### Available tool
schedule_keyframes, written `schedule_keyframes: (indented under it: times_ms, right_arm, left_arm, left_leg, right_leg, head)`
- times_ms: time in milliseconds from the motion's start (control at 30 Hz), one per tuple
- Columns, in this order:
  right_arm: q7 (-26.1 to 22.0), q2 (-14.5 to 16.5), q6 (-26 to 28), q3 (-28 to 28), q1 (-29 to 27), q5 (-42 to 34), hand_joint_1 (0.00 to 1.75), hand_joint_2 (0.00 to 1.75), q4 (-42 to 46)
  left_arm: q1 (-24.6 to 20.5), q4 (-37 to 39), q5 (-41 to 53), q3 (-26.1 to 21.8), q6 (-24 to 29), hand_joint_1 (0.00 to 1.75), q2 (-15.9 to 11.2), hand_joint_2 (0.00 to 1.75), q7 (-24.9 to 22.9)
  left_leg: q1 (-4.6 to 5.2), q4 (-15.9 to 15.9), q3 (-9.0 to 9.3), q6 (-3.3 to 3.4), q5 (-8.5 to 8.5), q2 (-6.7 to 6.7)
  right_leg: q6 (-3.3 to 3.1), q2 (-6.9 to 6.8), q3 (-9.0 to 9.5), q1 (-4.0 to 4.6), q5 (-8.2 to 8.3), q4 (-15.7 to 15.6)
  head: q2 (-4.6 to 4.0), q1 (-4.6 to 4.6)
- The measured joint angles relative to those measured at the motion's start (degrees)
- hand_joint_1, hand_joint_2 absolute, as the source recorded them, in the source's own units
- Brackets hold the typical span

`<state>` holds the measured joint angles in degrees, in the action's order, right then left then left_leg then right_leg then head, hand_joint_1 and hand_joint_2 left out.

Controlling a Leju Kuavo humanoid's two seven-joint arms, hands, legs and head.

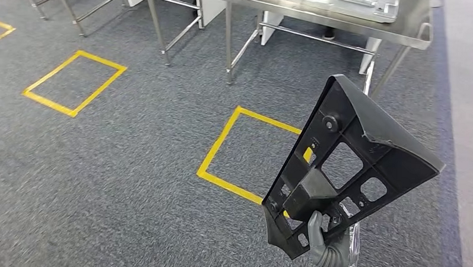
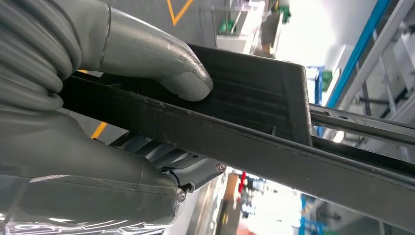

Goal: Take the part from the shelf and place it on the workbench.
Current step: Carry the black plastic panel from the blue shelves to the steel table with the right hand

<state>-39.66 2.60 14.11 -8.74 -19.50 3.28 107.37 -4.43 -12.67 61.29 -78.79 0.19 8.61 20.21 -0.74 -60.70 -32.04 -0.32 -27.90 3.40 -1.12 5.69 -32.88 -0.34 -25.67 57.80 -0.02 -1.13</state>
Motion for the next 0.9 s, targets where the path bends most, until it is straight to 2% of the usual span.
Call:
schedule_keyframes:
  times_ms: [33,67,133,167,200,267,300,333,367,400,433,467,533,567,700,733,767,833,867,900]
  right_arm:
    - [0.01,0.0,0.43,-0.1,0.06,0.1,1.75,1.75,-0.05]
    - [0.05,0.0,1.08,-0.18,0.05,0.35,1.75,1.75,-0.11]
    - [0.23,-0.01,2.71,-0.24,-0.11,1.11,1.75,1.75,-0.21]
    - [0.34,-0.04,3.52,-0.24,-0.21,1.51,1.75,1.75,-0.24]
    - [0.43,-0.09,4.18,-0.25,-0.18,1.78,1.75,1.75,-0.25]
    - [0.69,-0.23,5.48,-0.31,0.21,2.05,1.75,1.75,-0.28]
    - [0.88,-0.36,6.16,-0.39,0.49,2.13,1.75,1.75,-0.28]
    - [1.1,-0.56,6.87,-0.48,0.7,2.21,1.75,1.75,-0.29]
    - [1.31,-0.8,7.48,-0.59,0.84,2.33,1.75,1.75,-0.29]
    - [1.49,-1.08,8.09,-0.69,0.96,2.49,1.75,1.75,-0.29]
    - [1.69,-1.33,8.6,-0.76,1.1,2.68,1.75,1.75,-0.27]
    - [1.9,-1.54,9.12,-0.82,1.26,2.87,1.75,1.75,-0.2]
    - [2.23,-1.92,10.1,-0.93,1.69,3.15,1.75,1.75,0.03]
    - [2.32,-2.06,10.51,-0.99,1.92,3.21,1.75,1.75,0.23]
    - [2.97,-2.62,11.22,-1.07,3.44,3.63,1.75,1.75,1.21]
    - [3.22,-2.72,11.22,-1.05,4.04,3.91,1.75,1.75,1.52]
    - [3.51,-2.75,11.21,-1.03,4.66,4.22,1.75,1.75,1.78]
    - [4.14,-2.75,11.15,-1.03,5.75,4.98,1.75,1.75,2.04]
    - [4.45,-2.74,11.13,-1.04,6.1,5.36,1.75,1.75,2.08]
    - [4.7,-2.74,11.12,-1.05,6.39,5.71,1.75,1.75,2.12]
  left_arm:
    - [0.02,0.0,-0.03,0.0,-0.06,0.0,-0.11,0.0,0.17]
    - [0.02,0.01,-0.06,0.0,-0.13,0.0,-0.21,0.0,0.38]
    - [-0.06,0.03,-0.14,0.0,-0.35,0.0,-0.2,0.0,0.73]
    - [-0.08,0.03,-0.15,0.0,-0.44,0.0,-0.19,0.0,0.88]
    - [-0.05,0.04,-0.14,0.0,-0.54,0.0,-0.17,0.0,0.96]
    - [0.16,0.04,-0.1,0.0,-0.71,0.0,-0.22,0.0,1.03]
    - [0.29,0.04,-0.08,0.0,-0.78,0.0,-0.25,0.0,1.02]
    - [0.41,0.04,-0.05,0.0,-0.84,0.0,-0.27,0.0,0.99]
    - [0.48,0.04,-0.02,0.0,-0.89,0.0,-0.27,0.0,0.95]
    - [0.52,0.04,0.0,0.0,-0.92,0.0,-0.28,0.0,0.91]
    - [0.52,0.05,0.03,0.0,-0.94,0.0,-0.28,0.0,0.89]
    - [0.5,0.05,0.05,0.0,-0.96,0.0,-0.28,0.0,0.89]
    - [0.43,0.05,0.1,0.0,-0.96,0.0,-0.28,0.0,0.86]
    - [0.37,0.04,0.13,0.0,-0.96,0.0,-0.3,0.0,0.85]
    - [0.09,0.04,0.41,0.0,-0.96,0.0,-0.42,0.0,0.73]
    - [0.02,0.04,0.44,0.0,-0.96,0.0,-0.45,0.0,0.71]
    - [0.02,0.04,0.44,0.0,-0.96,0.0,-0.47,0.0,0.69]
    - [0.02,0.04,0.5,0.01,-1.02,0.0,-0.47,0.0,0.54]
    - [0.05,0.05,0.53,0.02,-1.04,0.0,-0.47,0.0,0.43]
    - [0.06,0.05,0.55,0.02,-1.06,0.0,-0.47,0.0,0.34]
  left_leg:
    - [0.06,2.5,0.91,0.25,0.78,1.17]
    - [0.15,3.58,1.22,0.39,0.82,1.81]
    - [0.29,3.99,1.39,0.57,0.87,1.1]
    - [0.21,4.27,1.6,0.84,1.02,0.67]
    - [0.07,4.56,1.81,1.15,1.2,0.21]
    - [-0.04,4.92,2.04,1.63,1.36,-0.81]
    - [0.01,4.92,2.04,1.71,1.28,-1.33]
    - [0.06,4.9,2.07,1.71,1.16,-1.8]
    - [0.08,4.88,2.17,1.65,1.02,-2.18]
    - [0.06,4.85,2.36,1.54,0.83,-2.51]
    - [0.04,4.8,2.66,1.38,0.58,-2.74]
    - [0.0,4.73,3.02,1.15,0.28,-2.92]
    - [0.16,4.55,3.46,0.52,-0.43,-3.19]
    - [0.25,4.49,3.58,0.19,-0.74,-3.27]
    - [0.11,3.66,3.91,-1.06,-1.88,-3.47]
    - [0.03,1.69,3.15,-1.28,-2.88,-3.49]
    - [-0.02,-1.65,1.56,-1.42,-4.34,-3.47]
    - [-0.02,-10.39,-3.55,-1.53,-7.52,-3.47]
    - [-0.01,-13.42,-5.72,-1.51,-7.97,-3.47]
    - [0.01,-14.31,-6.91,-1.39,-7.16,-3.47]
  right_leg:
    - [0.24,0.55,-0.19,-0.09,0.04,0.09]
    - [0.59,1.02,-0.42,-0.23,0.06,0.14]
    - [1.42,1.8,-0.73,-0.47,0.09,0.09]
    - [1.7,1.2,-0.83,-0.46,-0.09,0.34]
    - [1.9,-0.14,-1.27,-0.39,-0.73,1.28]
    - [2.21,-3.69,-4.0,-0.38,-3.91,6.88]
    - [2.42,-4.72,-6.09,-0.47,-5.85,10.93]
    - [2.66,-5.15,-8.02,-0.61,-7.2,14.61]
    - [2.86,-5.28,-9.05,-0.76,-7.37,16.48]
    - [3.02,-5.37,-9.0,-0.9,-6.46,16.31]
    - [3.1,-5.46,-7.6,-1.03,-4.54,13.58]
    - [3.11,-5.61,-5.34,-1.13,-2.34,9.31]
    - [2.79,-5.81,-1.56,-0.99,-0.16,2.39]
    - [2.49,-5.82,-0.76,-0.88,-0.15,0.94]
    - [0.85,-5.5,-0.13,-0.7,-0.98,0.5]
    - [0.42,-5.49,0.21,-0.75,-1.12,0.37]
    - [0.05,-5.52,0.54,-0.76,-1.32,0.28]
    - [-0.39,-5.55,1.05,-0.54,-1.9,0.32]
    - [-0.46,-5.5,1.38,-0.41,-2.23,0.34]
    - [-0.48,-5.41,1.82,-0.29,-2.59,0.35]
  head:
    - [0.0,0.0]
    - [0.0,0.0]
    - [0.0,-0.01]
    - [0.0,0.01]
    - [0.0,0.03]
    - [0.0,0.06]
    - [0.0,0.07]
    - [0.0,0.06]
    - [0.0,0.06]
    - [0.0,0.06]
    - [0.0,0.06]
    - [0.0,0.07]
    - [0.0,0.07]
    - [0.0,0.06]
    - [0.0,0.04]
    - [0.0,0.04]
    - [0.0,0.04]
    - [0.0,0.04]
    - [0.0,0.04]
    - [0.0,0.04]
